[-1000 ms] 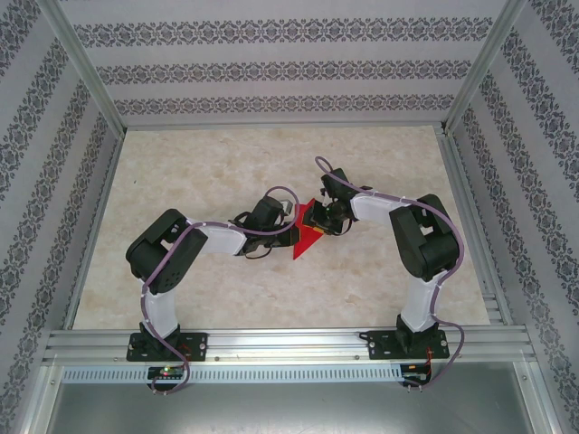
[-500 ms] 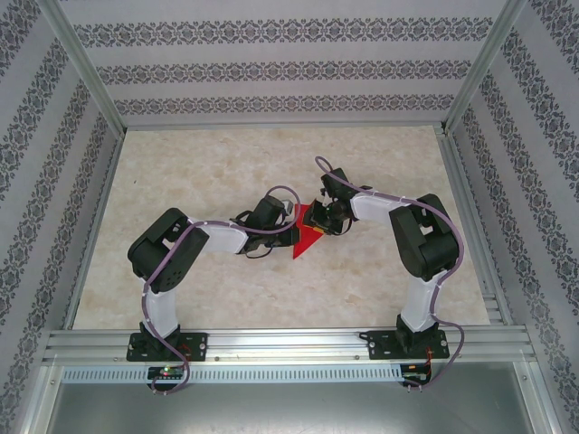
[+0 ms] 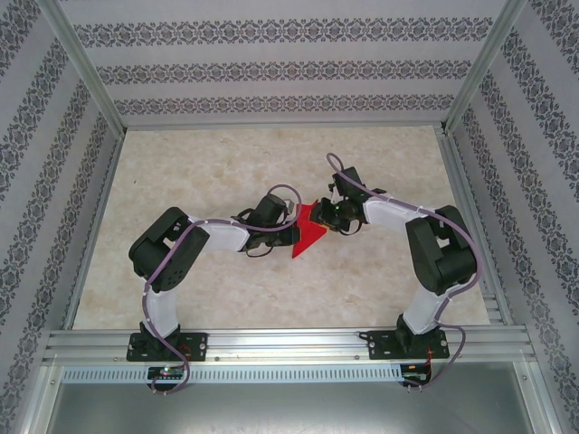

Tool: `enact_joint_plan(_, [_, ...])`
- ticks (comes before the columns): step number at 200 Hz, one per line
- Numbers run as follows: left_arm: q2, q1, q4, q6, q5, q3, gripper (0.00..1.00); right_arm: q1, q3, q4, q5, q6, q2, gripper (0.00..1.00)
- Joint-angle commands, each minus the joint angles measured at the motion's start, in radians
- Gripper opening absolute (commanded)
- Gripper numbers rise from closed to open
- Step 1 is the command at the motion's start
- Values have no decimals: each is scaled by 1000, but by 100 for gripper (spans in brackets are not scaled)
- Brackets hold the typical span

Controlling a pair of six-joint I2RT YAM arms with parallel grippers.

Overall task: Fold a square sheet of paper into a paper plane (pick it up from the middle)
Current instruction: Fourth fold the wing at the center of the table.

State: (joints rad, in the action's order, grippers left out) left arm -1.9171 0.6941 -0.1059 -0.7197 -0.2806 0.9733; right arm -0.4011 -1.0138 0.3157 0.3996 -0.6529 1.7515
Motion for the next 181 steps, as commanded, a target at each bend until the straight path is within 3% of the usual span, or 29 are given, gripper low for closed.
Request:
enact_joint_plan(1, [-34,-10,95,13,41,3,1,-7,29,-80,83,18,6,23])
enact_joint_plan(24, [-37,-10,105,15,41,8,0,-22,29,-115,133,17,44,11])
enact_joint_plan(53, [-36,-10,112,17,43,12,0,-31,12,-127,155,16,92,6])
enact_joint_plan(114, [-33,-10,137,19,47,20,0,-32,44,-93,103,26,163,4])
enact_joint_plan(181, [52,-10,135,52,16,41,0,-74,122,-109,88,-60,100,3])
